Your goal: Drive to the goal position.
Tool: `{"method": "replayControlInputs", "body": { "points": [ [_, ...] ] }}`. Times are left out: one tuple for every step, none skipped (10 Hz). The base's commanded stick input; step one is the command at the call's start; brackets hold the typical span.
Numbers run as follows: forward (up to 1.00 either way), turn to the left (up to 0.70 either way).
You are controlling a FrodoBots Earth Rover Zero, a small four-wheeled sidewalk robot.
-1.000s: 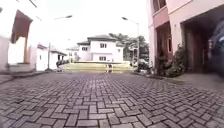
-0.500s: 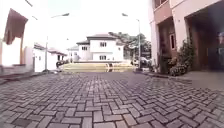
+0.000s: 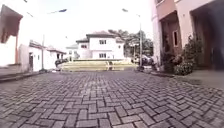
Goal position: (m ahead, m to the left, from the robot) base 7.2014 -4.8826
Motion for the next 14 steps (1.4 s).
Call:
{"method": "replayControlInputs", "body": {
  "points": [
    [0.69, 0.03],
    [0.69, 0.03],
    [0.69, 0.03],
    [0.69, 0.03],
    [0.69, 0.03],
    [0.69, 0.03],
    [0.69, 0.03],
    [0.69, 0.03],
    [0.69, 0.03],
    [0.69, 0.03],
    [0.69, 0.03],
    [0.69, 0.03],
    [0.69, 0.03],
    [0.69, 0.03]
  ]
}}
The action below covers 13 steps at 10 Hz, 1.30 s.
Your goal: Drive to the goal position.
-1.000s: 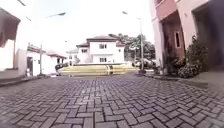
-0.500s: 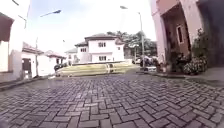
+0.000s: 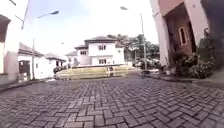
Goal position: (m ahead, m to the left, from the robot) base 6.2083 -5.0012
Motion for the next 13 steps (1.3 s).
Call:
{"method": "replayControlInputs", "body": {
  "points": [
    [0.69, 0.03],
    [0.69, 0.03],
    [0.69, 0.03],
    [0.69, 0.03],
    [0.69, -0.35],
    [0.69, -0.35],
    [0.69, -0.16],
    [0.69, 0.00],
    [0.69, 0.00],
    [0.69, 0.02],
    [0.69, 0.03],
    [0.69, 0.03],
    [0.69, 0.03]
  ]
}}
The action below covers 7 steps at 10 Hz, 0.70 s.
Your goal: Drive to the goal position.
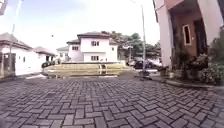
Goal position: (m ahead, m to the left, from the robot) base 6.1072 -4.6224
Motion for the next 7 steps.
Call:
{"method": "replayControlInputs", "body": {
  "points": [
    [0.69, 0.03],
    [0.69, 0.03],
    [0.69, 0.03],
    [0.69, 0.03],
    [0.69, 0.03],
    [0.69, 0.03],
    [0.69, 0.03]
  ]
}}
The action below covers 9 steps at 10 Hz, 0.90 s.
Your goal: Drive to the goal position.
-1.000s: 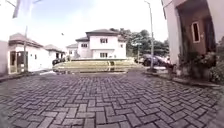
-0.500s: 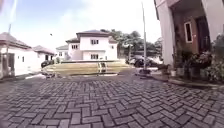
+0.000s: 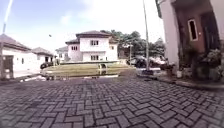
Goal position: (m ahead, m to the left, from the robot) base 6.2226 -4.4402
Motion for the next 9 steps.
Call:
{"method": "replayControlInputs", "body": {
  "points": [
    [0.69, 0.03],
    [0.69, 0.03],
    [0.69, 0.03],
    [0.69, 0.03],
    [0.69, 0.03],
    [0.69, 0.03],
    [0.69, 0.03],
    [0.69, 0.03],
    [0.69, 0.03]
  ]
}}
